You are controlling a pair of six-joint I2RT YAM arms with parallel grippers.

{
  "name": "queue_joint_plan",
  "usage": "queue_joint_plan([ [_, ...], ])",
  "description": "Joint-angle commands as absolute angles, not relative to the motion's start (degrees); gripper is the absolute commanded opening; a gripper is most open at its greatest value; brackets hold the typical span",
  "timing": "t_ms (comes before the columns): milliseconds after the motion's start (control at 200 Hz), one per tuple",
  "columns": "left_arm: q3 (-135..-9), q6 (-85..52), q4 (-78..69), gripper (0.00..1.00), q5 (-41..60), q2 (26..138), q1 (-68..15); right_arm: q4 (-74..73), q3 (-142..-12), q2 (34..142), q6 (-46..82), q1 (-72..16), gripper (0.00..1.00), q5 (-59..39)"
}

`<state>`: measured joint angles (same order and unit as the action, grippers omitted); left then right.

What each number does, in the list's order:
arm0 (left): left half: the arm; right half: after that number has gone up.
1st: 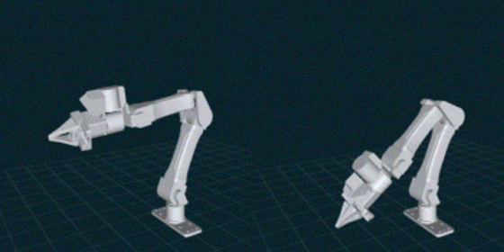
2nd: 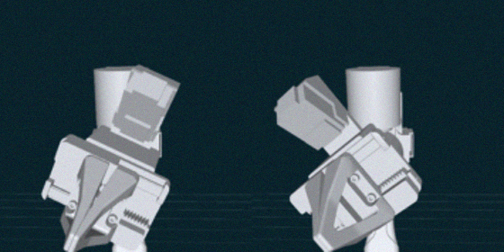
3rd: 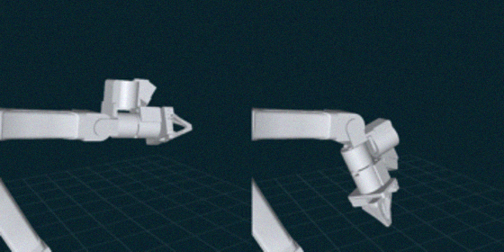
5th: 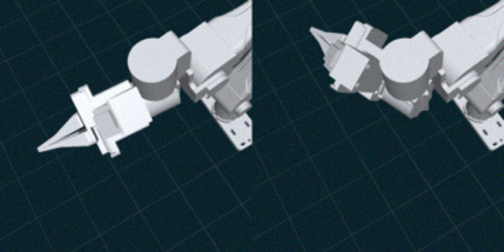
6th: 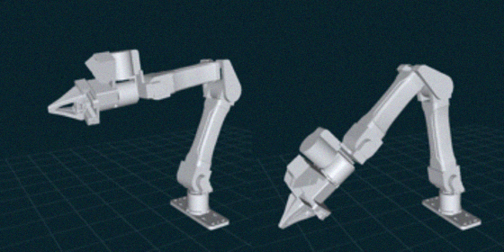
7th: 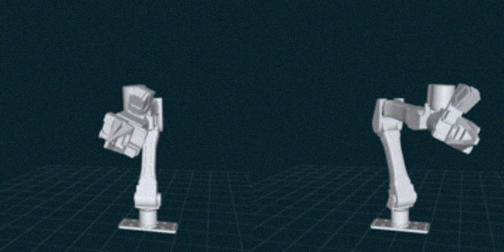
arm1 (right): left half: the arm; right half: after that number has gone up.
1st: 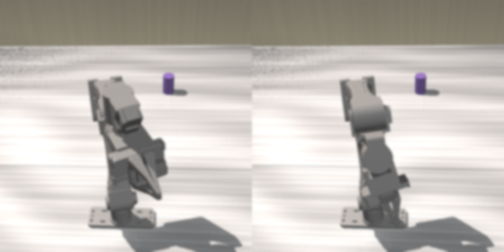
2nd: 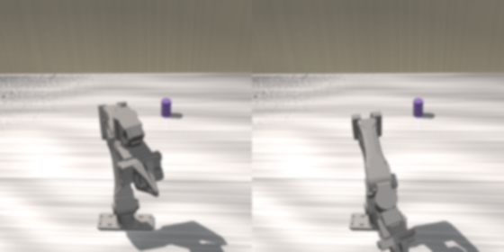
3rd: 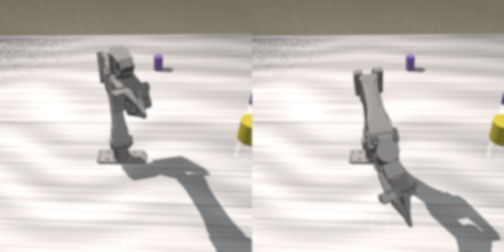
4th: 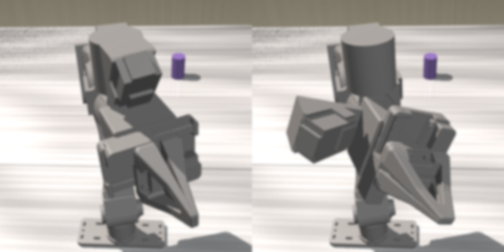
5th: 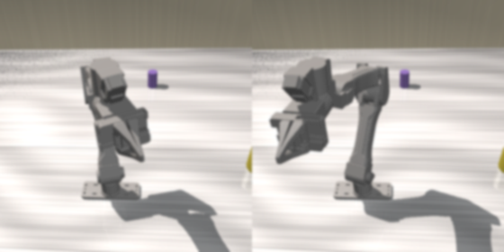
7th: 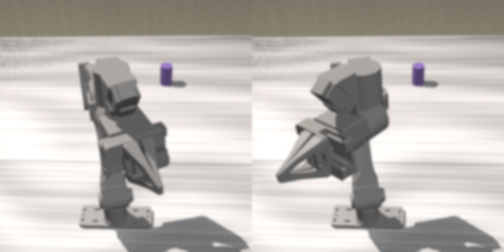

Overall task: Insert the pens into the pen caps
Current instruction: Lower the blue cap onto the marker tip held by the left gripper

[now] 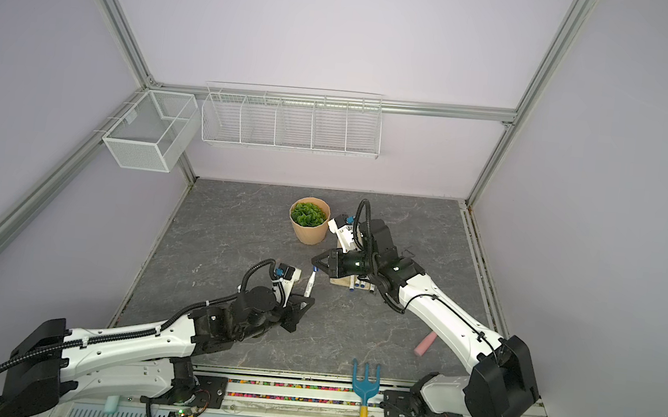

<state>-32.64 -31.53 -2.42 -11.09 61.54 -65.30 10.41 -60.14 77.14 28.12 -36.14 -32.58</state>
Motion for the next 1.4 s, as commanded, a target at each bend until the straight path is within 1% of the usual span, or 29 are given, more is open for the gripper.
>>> queue_joint_plan([
  [0, -34.2, -30.3, -3.5, 0.00, -12.7, 61.0, -65.4, 10.1, -59.4, 76.2, 28.6, -36.6, 0.07, -35.1],
  [250, -33.5, -30.6, -4.4, 0.00, -14.2, 59.4, -65.4, 13.2, -59.9, 76.0, 27.6, -36.8, 0.07, -36.9],
  [410, -32.6, -31.4, -8.6, 0.00, -14.9, 58.0, -65.1, 15.1, -59.5, 75.6, 27.5, -37.2, 0.07, -38.5],
  [580, -32.4, -32.4, -14.0, 0.00, -13.5, 57.3, -62.5, 19.3, -60.8, 73.9, 25.8, -37.1, 0.07, -39.7],
  [715, -33.2, -32.1, -15.9, 0.00, -13.6, 57.7, -60.8, 23.0, -62.0, 73.5, 25.0, -36.8, 0.07, -44.7],
  [940, -35.7, -30.0, -14.4, 0.00, -13.2, 59.8, -60.4, 31.5, -63.7, 73.8, 20.8, -36.9, 0.08, -52.4],
  [1045, -36.0, -30.2, -14.2, 0.00, -13.0, 60.4, -60.4, 34.5, -63.7, 74.3, 19.6, -37.2, 0.08, -54.0],
  [1154, -36.3, -30.2, -14.1, 0.00, -13.3, 60.8, -60.4, 40.2, -64.4, 75.7, 15.9, -38.8, 0.08, -52.1],
  [1284, -37.6, -29.1, -14.4, 0.00, -14.3, 61.5, -60.3, 47.7, -66.0, 78.9, 11.1, -42.9, 0.07, -42.1],
  [1329, -38.5, -28.2, -14.5, 0.00, -14.5, 61.8, -60.2, 48.9, -66.0, 80.2, 10.9, -43.8, 0.07, -38.9],
  [1394, -40.3, -26.8, -15.1, 0.00, -14.7, 62.6, -60.0, 48.2, -65.1, 81.9, 11.4, -43.9, 0.07, -36.7],
])
